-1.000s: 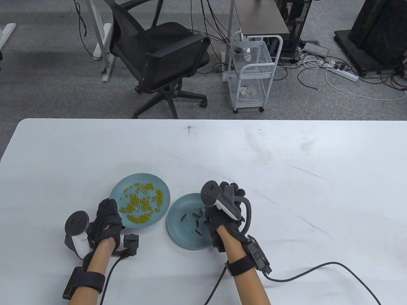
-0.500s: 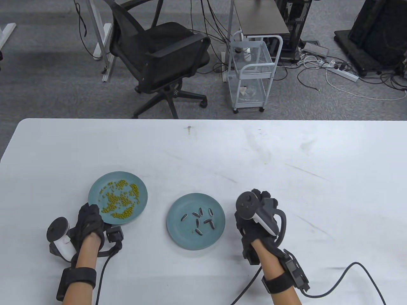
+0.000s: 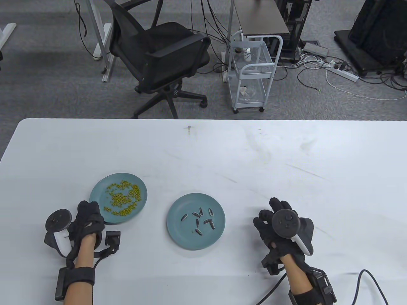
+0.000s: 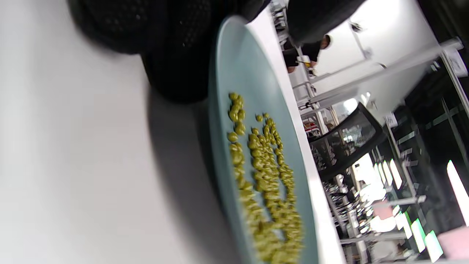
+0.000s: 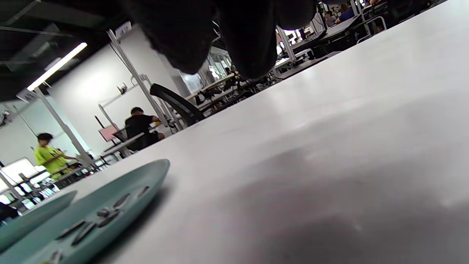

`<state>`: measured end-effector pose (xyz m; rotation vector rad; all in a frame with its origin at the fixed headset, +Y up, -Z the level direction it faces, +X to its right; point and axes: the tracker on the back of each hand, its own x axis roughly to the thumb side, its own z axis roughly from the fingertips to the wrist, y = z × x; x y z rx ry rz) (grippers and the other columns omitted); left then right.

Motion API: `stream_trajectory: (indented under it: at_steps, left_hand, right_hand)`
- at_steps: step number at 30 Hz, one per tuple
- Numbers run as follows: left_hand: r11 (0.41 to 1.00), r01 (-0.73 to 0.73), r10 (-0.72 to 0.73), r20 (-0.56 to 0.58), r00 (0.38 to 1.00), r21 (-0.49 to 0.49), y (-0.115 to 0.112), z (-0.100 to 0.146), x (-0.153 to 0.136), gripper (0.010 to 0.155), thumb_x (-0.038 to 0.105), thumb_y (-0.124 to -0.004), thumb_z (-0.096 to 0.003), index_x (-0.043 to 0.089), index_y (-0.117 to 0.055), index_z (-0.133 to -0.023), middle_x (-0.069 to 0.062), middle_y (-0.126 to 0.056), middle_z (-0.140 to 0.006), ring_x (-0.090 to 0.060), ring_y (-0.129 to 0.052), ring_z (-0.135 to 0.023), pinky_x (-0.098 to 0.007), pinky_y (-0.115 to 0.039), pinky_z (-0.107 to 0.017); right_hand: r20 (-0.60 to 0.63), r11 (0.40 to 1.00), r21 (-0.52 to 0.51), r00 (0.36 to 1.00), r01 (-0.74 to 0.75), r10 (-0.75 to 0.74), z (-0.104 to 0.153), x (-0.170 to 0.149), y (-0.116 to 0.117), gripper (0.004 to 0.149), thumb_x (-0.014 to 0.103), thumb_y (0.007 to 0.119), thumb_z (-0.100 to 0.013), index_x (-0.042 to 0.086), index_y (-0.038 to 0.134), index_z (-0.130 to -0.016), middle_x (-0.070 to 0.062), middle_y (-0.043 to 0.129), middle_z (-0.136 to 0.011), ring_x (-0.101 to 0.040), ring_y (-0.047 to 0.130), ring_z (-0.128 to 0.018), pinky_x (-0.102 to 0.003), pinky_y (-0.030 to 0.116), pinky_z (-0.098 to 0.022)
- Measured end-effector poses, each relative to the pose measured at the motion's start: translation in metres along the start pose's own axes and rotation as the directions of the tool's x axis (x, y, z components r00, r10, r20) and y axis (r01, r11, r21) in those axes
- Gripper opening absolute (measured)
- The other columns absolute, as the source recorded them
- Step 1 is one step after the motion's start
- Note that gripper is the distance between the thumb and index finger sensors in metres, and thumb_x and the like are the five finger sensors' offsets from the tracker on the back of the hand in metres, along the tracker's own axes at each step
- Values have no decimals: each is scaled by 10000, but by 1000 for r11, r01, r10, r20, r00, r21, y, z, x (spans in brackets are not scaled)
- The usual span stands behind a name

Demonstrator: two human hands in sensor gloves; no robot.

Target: Pick sunflower seeds with hand pinch into plate

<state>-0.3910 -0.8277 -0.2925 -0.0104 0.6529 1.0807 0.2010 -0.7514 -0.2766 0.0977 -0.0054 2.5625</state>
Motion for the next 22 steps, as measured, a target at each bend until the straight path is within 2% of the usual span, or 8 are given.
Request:
stream_trajectory:
  at_steps: [2,4,6,7,10,13,16,22]
  left_hand:
    - [985,170,-170,11,985,-3,5,5,9,692,469,-626,-619,134,-232,-1079,-234,-337,-1092,-392,-731,-792,-479,-655,-524]
    - [963,269,-269,48,962,12,8,11,18,725,500,-607,-622,155,-156,-1072,-211,-155,-1101,-457,-552,-910,-530,-558,-610]
    - [954,297,-300,105,948,35,10,16,26,735,523,-601,-621,180,-131,-1070,-176,-60,-1103,-478,-391,-991,-597,-439,-682]
    - [955,293,-295,185,937,37,12,22,35,741,531,-594,-621,201,-108,-1072,-144,-27,-1107,-476,-323,-1014,-618,-378,-700]
    - [978,208,-176,429,886,-29,9,37,49,734,563,-577,-620,261,-89,-1077,-77,3,-1129,-443,-228,-1048,-629,-309,-717]
    - [985,48,49,533,844,-167,-3,49,51,719,597,-568,-620,327,-95,-1089,8,-21,-1171,-390,-196,-1087,-627,-267,-742]
    - [977,-37,156,582,798,-211,-15,56,52,702,589,-581,-613,326,-145,-1096,14,-92,-1186,-385,-245,-1085,-630,-276,-740]
    - [965,-2,167,607,777,-263,-26,58,57,682,610,-578,-609,337,-200,-1107,13,-137,-1202,-371,-288,-1096,-629,-294,-751]
  right_hand:
    - [48,996,-12,995,88,-87,1,-7,-1,547,341,826,-553,-45,764,-935,-331,442,-1131,-650,335,-997,-797,259,-645]
    - [76,981,3,978,195,-195,4,-20,-3,602,382,798,-569,-25,697,-1000,-325,411,-1148,-642,308,-1010,-802,234,-646]
    - [80,952,18,948,307,-307,5,-32,-3,653,418,766,-581,-4,612,-1055,-334,364,-1150,-645,259,-1001,-799,210,-630]
    - [66,910,45,908,411,-414,5,-42,-4,676,431,749,-585,7,560,-1076,-332,325,-1151,-638,222,-999,-794,184,-625]
    - [103,807,20,802,590,-588,8,-59,-5,701,470,705,-609,44,476,-1117,-336,269,-1159,-640,175,-993,-787,153,-616]
    - [117,757,-14,753,653,-647,11,-65,-3,708,497,686,-618,53,470,-1125,-346,270,-1158,-647,185,-986,-790,160,-602]
    - [127,772,3,766,636,-631,12,-65,-3,732,522,664,-620,53,430,-1131,-334,246,-1163,-640,169,-989,-787,154,-603]
    - [123,798,27,790,602,-601,13,-62,-1,752,529,661,-619,34,412,-1127,-329,241,-1162,-639,166,-986,-784,156,-603]
